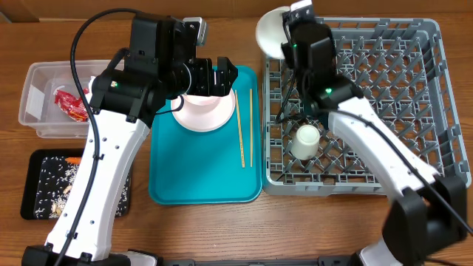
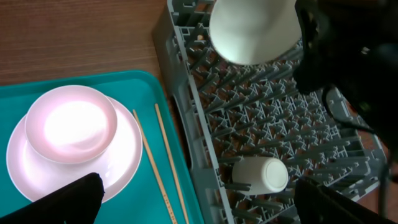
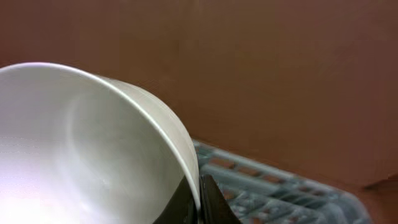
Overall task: Sort waste into correct bins and load items into the dishwasher
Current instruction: 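Release the left gripper and carry the bowl up with the right gripper, then carry the white bowl to the back of the dish rack, right gripper, then lower the bowl upside down into the rack's back row and release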
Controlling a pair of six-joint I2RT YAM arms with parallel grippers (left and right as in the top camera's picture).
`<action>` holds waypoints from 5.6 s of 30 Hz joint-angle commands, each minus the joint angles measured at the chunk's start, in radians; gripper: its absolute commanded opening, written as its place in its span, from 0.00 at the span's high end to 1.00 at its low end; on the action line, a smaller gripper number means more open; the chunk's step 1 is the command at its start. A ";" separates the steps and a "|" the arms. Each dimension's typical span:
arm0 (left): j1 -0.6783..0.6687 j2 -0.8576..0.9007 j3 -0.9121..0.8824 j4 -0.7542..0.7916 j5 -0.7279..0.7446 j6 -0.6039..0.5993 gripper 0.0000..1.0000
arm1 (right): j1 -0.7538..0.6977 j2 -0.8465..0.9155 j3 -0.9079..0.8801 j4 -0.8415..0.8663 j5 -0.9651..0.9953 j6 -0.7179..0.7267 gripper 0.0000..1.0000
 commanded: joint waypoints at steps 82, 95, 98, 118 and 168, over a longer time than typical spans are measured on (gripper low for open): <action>0.004 -0.013 0.019 -0.001 -0.007 0.013 0.00 | -0.039 0.326 0.003 0.334 0.197 -0.863 0.96; 0.004 -0.013 0.019 -0.001 -0.007 0.013 0.00 | 0.031 0.278 0.003 0.170 0.316 -0.659 0.78; 0.004 -0.013 0.019 -0.001 -0.007 0.013 0.00 | 0.034 0.264 0.003 0.122 0.317 -0.612 0.67; 0.004 -0.013 0.019 -0.001 -0.007 0.013 0.00 | 0.033 0.005 0.006 -0.222 0.029 -0.213 0.31; 0.004 -0.013 0.019 -0.002 -0.007 0.013 0.00 | -0.184 0.188 0.108 -0.256 -0.642 0.290 0.87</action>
